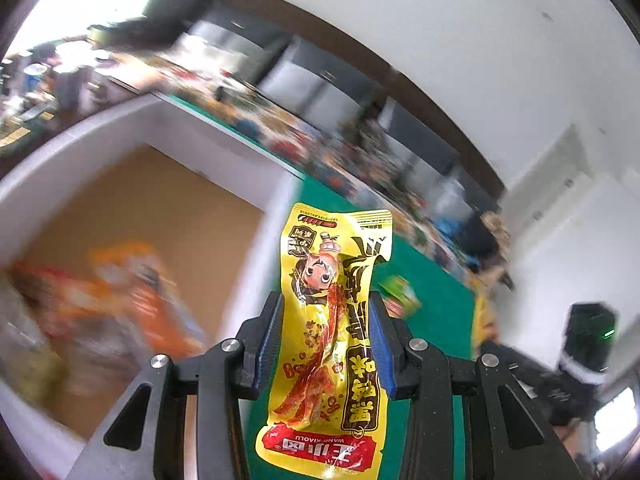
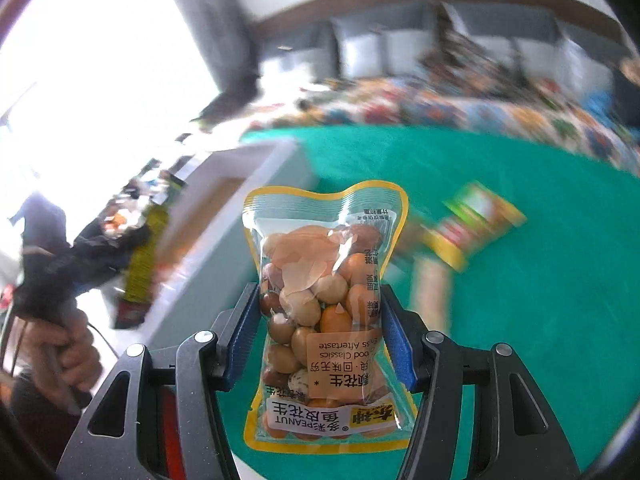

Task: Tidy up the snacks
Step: 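Carry the peanut bag and spicy strip packet over the white box and open both tools, then withdraw both tools from the box back over the table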

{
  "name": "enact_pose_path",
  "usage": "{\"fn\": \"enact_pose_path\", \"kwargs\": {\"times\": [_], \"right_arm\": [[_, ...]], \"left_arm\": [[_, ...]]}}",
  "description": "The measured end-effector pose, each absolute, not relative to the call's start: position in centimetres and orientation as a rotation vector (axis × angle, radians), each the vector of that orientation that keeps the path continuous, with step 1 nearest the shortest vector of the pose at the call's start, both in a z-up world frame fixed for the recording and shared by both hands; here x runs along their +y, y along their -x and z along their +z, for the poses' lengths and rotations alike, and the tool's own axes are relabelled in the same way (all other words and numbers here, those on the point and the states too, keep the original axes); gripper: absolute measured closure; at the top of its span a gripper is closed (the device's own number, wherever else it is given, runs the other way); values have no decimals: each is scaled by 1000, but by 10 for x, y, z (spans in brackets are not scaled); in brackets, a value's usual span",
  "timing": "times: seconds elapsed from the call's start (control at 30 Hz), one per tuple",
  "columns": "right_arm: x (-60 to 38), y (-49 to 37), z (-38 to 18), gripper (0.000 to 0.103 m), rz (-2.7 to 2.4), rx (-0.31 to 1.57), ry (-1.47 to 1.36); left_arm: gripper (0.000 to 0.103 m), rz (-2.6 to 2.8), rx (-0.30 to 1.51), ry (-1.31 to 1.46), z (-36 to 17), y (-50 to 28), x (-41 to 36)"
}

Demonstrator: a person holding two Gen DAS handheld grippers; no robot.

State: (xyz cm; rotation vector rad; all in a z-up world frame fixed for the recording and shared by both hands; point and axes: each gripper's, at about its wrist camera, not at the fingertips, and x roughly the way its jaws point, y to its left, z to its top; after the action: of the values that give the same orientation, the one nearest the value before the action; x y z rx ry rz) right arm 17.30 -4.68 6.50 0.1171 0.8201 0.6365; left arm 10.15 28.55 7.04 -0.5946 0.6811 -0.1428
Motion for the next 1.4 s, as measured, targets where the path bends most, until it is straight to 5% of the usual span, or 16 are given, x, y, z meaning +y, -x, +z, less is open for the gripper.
{"fn": "enact_pose_path", "kwargs": {"times": [0.27,0.33,0.37,0.7,1.0,1.2,1.4], "right_arm": [[133,-199,81,40,881,837,-25],[170,-201,63,28,896,873,16],[181,-203,55,24,884,896,47],[92,-192,26,22,731,777,73],[-145,-189,-94,22,219,921,135],[-266,-191,-110,22,-48,931,8],[-309,-197,-116,20,-98,907,-79]], "left_arm": [[51,233,760,443,36,-93,389],[16,318,808,424,18,-89,399],[12,361,826,419,9,-86,403],[10,372,719,388,22,-50,356],[0,-37,687,292,53,-86,181],[1,-210,900,184,-17,-143,59],[1,-105,983,77,-80,-186,25]]}}
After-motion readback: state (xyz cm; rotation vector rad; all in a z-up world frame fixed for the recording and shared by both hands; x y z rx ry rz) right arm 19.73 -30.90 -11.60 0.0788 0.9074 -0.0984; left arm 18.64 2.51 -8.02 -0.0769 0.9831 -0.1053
